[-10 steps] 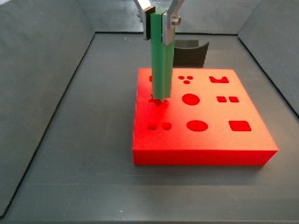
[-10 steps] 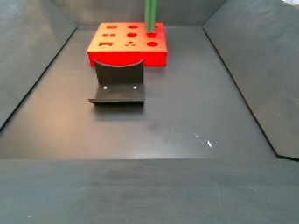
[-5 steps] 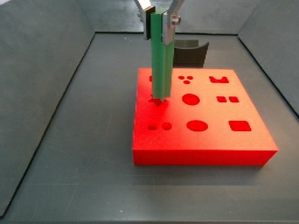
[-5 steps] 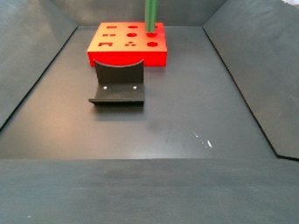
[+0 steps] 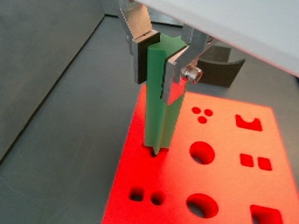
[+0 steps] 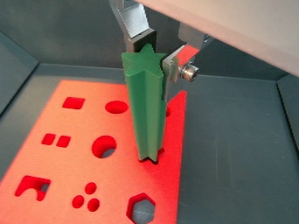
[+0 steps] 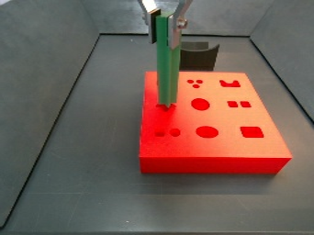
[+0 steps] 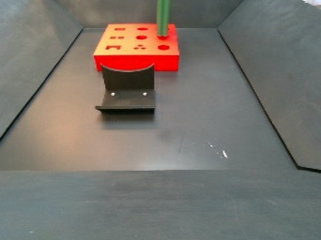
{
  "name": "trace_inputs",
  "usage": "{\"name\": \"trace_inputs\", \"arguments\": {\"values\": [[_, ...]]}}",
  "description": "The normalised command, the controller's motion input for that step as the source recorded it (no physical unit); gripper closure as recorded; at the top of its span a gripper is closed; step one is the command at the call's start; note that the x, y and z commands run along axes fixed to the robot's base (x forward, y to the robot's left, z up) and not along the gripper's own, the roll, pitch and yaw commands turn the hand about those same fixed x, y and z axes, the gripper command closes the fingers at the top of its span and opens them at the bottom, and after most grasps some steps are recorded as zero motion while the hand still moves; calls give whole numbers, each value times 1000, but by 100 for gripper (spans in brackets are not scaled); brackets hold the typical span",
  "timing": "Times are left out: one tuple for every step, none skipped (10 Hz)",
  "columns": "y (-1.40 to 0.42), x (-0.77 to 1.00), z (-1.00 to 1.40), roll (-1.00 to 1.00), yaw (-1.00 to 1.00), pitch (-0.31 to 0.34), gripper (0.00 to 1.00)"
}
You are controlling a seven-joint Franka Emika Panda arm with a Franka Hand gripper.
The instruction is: Insert the star object.
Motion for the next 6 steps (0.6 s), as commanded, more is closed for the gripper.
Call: {"name": "trace_inputs", "arguments": {"values": [[0, 0, -429, 33, -57, 0, 100], [0, 57, -377, 3, -6, 0, 100], [0, 31, -389, 1, 0, 0, 100], [0, 83, -357, 6, 0, 0, 100], [0, 20, -526, 64, -23, 0, 100], [0, 6, -763, 23, 0, 0, 100]]}}
